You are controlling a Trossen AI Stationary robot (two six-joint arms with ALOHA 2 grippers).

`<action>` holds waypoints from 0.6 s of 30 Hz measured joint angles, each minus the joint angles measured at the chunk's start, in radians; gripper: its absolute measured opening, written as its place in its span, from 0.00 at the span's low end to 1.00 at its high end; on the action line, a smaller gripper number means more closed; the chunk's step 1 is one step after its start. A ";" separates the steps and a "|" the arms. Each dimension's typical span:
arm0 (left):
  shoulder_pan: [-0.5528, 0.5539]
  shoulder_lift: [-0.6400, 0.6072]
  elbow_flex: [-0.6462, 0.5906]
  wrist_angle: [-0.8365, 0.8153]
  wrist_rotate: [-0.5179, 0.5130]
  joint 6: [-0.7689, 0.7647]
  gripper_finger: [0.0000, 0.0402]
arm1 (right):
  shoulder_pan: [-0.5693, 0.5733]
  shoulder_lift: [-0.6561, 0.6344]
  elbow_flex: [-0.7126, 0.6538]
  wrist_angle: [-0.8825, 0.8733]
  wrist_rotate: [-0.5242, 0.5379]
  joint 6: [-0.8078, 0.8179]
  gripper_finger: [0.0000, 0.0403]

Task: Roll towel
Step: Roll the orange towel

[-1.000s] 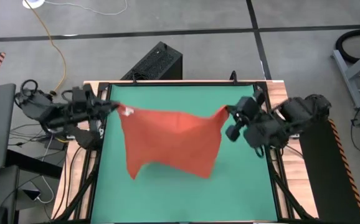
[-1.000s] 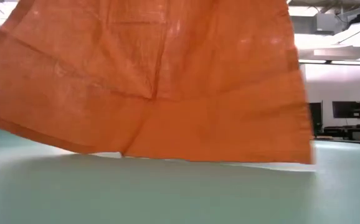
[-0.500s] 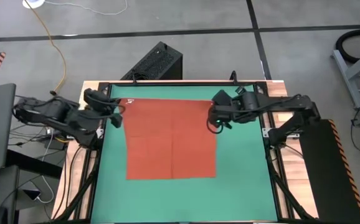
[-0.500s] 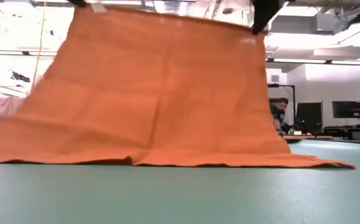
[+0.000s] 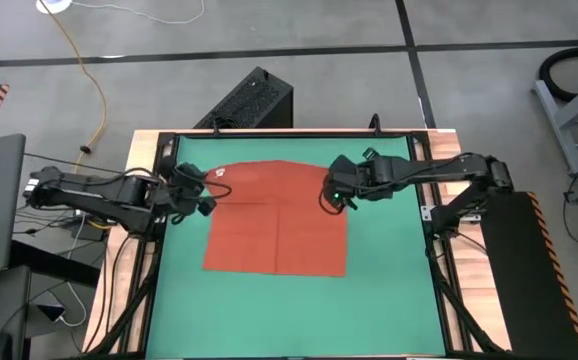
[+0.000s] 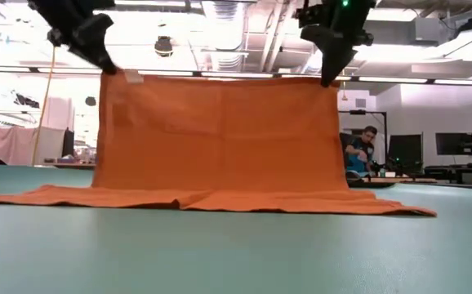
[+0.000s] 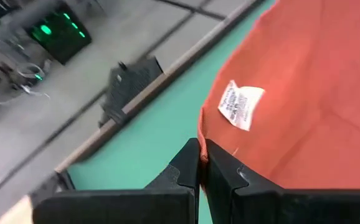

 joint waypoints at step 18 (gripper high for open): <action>-0.179 0.000 -0.033 -0.030 0.288 -0.215 0.00 | 0.372 -0.001 -0.126 0.072 -0.059 0.333 0.00</action>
